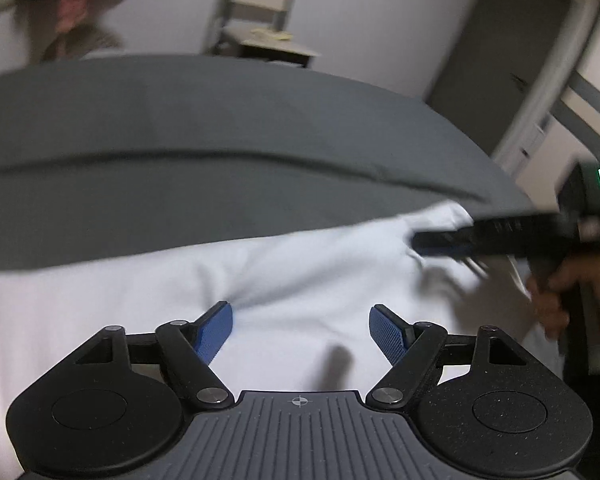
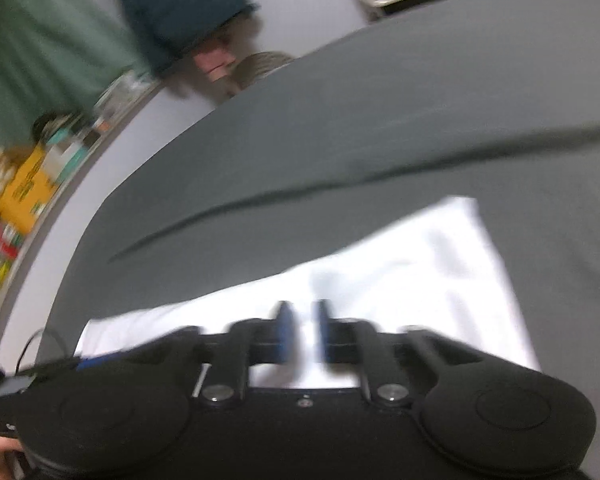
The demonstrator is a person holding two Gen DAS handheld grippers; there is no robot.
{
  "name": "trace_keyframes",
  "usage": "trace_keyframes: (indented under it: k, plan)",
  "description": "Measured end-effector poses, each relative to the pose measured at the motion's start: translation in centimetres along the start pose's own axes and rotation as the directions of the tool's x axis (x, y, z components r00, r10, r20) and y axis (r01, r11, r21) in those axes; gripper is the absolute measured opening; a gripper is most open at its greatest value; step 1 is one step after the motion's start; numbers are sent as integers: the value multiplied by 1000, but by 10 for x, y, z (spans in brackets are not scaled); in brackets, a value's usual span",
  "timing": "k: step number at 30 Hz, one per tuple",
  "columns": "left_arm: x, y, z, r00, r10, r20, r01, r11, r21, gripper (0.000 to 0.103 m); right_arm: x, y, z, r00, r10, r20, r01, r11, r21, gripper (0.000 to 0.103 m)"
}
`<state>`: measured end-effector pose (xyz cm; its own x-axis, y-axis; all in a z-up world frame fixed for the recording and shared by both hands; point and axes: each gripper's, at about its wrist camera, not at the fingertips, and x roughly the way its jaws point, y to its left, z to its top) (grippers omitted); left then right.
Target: Fold clothes
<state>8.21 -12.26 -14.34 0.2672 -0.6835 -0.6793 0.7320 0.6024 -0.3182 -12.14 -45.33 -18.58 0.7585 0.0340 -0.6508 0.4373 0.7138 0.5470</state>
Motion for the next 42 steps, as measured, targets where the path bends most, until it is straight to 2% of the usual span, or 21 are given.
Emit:
trace_keyframes:
  k: [2,3,4,5,6,7,8,9,11,12,14,17,19,21,23,26,31,33,35,38,42]
  plan:
    - [2,5,3,1000,26,3,-26,1000,-18,77,-7,-18,3,1000,-7,10,6,995,97,1]
    - [2,4,2,997,76,9,-76,997,0,77,-10,-22,2,1000,-11,16,9,993,115,1]
    - [2,3,2,990,141,14,-141,990,22,77,-13,-25,2,1000,-16,22,13,991,133,1]
    - [4,1,2,968,252,8,-252,966,58,77,-16,-21,2,999,-36,29,33,992,124,2]
    - [4,-1,0,957,289,1,-288,955,69,77,-21,-14,1,997,-60,38,56,993,102,9]
    - [1,2,2,966,260,2,-260,965,45,77,-27,-5,-1,995,-76,59,72,995,74,30]
    - [-3,5,4,978,209,13,-209,978,-12,77,-33,5,-4,994,-70,88,67,997,40,45]
    - [-8,7,5,987,155,37,-152,986,-71,77,-39,16,-6,991,-63,117,62,998,9,70]
    - [-16,3,9,993,27,114,-10,989,-150,77,-46,36,-14,986,-46,162,60,995,-79,75]
    - [-19,-4,10,987,-44,156,67,987,-146,77,-47,46,-18,984,-34,175,57,990,-128,76]
    - [-18,-22,14,959,-182,215,203,976,-80,77,-48,64,-25,980,-7,199,52,974,-222,78]
    - [-2,-44,14,940,-258,223,258,966,29,77,-35,70,-20,980,-56,190,97,973,-211,93]
    - [14,-55,14,944,-255,210,243,967,80,77,-35,68,-17,967,-134,218,177,965,-194,101]
    - [32,-63,15,955,-224,194,206,973,108,77,-40,64,-13,947,-198,251,249,950,-191,103]
    - [42,-60,9,965,-186,183,178,982,59,77,-37,67,-9,932,-234,277,293,936,-194,103]
    - [57,-57,4,989,-112,96,115,993,-20,77,-41,68,-9,916,-288,279,345,920,-185,103]
    - [49,-60,-10,995,-79,68,85,993,-84,77,-39,67,-2,929,-278,243,320,935,-152,103]
    - [38,-69,-20,998,-70,5,70,988,-137,77,-43,68,-1,934,-266,239,309,937,-164,103]
    - [35,-83,-31,997,-52,-54,45,990,-130,77,-48,68,0,937,-258,236,304,934,-187,103]
    - [30,-104,-44,997,26,-78,-32,996,-81,77,-55,72,2,944,-244,224,297,923,-245,103]
    - [25,-119,-58,997,49,-58,-57,987,-152,77,-64,68,10,958,-224,179,272,909,-315,103]
